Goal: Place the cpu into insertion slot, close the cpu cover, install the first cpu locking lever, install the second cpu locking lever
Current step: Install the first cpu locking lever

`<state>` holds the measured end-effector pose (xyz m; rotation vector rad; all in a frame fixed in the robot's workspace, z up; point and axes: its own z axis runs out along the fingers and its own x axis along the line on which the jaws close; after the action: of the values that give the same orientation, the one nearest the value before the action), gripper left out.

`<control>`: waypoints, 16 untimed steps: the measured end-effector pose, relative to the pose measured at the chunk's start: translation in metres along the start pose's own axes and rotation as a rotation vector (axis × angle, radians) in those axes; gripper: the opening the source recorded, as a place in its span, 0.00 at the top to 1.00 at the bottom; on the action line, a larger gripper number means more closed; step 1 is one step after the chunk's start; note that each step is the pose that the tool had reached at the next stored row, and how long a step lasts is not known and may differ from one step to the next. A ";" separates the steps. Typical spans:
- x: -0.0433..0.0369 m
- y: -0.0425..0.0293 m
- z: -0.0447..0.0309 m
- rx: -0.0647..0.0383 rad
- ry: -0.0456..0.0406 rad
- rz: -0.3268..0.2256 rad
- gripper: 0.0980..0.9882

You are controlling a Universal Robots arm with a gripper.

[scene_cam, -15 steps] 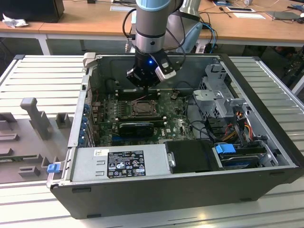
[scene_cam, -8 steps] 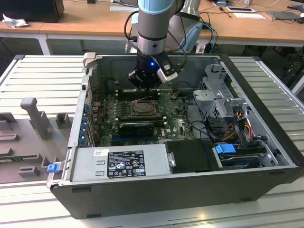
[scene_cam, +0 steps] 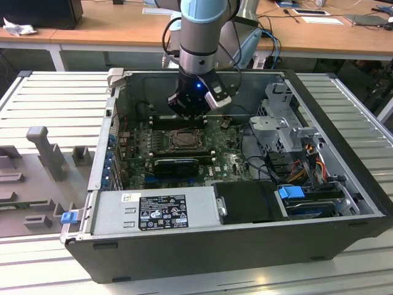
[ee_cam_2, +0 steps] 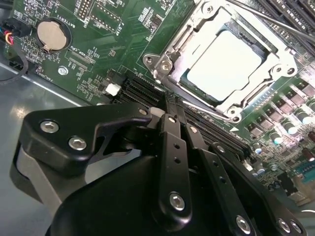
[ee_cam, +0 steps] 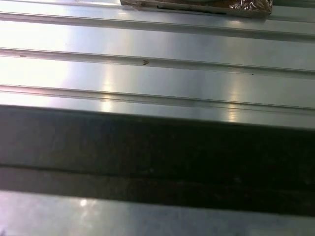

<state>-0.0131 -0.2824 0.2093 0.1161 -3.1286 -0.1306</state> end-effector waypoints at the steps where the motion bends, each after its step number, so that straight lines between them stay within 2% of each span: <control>1: -0.0001 -0.0001 0.0005 0.000 0.0000 0.000 0.99; 16: -0.0002 -0.0010 0.0046 0.003 0.0003 0.000 0.99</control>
<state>-0.0129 -0.2831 0.2046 0.1161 -3.1286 -0.1265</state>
